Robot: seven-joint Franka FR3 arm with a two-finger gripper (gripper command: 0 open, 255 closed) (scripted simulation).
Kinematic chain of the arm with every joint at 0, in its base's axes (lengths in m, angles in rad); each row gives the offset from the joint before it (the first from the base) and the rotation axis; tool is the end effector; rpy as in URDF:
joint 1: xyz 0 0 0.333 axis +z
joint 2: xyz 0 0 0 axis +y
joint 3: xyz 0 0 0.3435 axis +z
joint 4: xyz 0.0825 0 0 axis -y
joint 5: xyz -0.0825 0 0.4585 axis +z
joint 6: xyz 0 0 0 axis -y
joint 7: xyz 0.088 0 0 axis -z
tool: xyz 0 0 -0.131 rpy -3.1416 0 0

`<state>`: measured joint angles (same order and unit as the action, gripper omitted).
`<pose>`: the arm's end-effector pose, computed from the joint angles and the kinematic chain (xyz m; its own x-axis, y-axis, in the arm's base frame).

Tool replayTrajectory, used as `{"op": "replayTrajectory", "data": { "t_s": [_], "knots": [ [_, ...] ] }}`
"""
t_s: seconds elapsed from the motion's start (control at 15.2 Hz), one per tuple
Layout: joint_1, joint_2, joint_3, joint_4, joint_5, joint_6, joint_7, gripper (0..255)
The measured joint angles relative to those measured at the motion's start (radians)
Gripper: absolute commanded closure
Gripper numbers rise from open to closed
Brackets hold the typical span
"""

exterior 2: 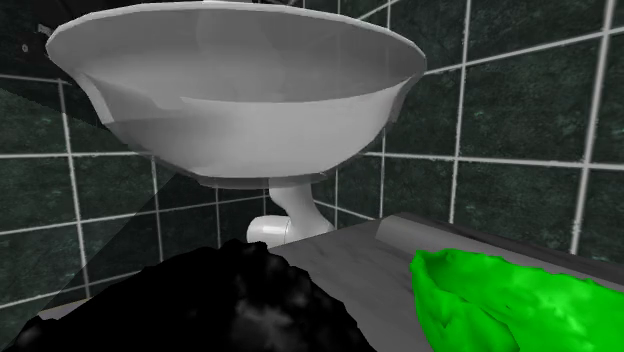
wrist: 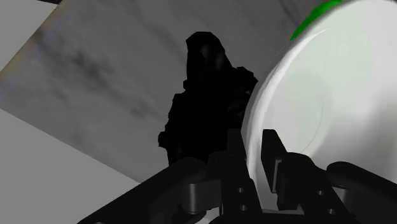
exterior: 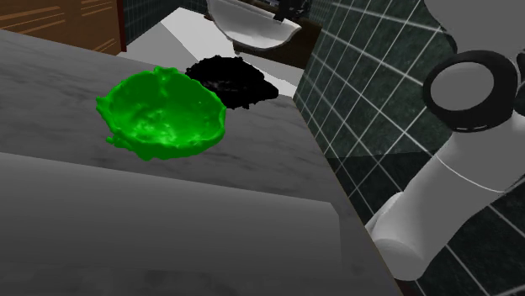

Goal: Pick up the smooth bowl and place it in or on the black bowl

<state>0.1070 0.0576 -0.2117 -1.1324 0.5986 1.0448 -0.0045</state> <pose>0.5613 0.0361 0.8008 0.9807 0.1847 -0.0635 0.1267 -0.8489 -0.5131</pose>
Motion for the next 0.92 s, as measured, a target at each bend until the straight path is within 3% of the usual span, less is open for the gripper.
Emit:
{"op": "replayTrajectory", "data": {
  "t_s": [0.13,0.2,0.92],
  "knots": [
    [-0.036,0.152,-0.013,0.220,0.061,-0.072,0.025,255],
    [-0.040,0.177,-0.013,0.243,0.066,-0.073,0.022,255],
    [0.013,0.045,-0.008,-0.100,-0.029,0.123,-0.083,255]
  ]
}}
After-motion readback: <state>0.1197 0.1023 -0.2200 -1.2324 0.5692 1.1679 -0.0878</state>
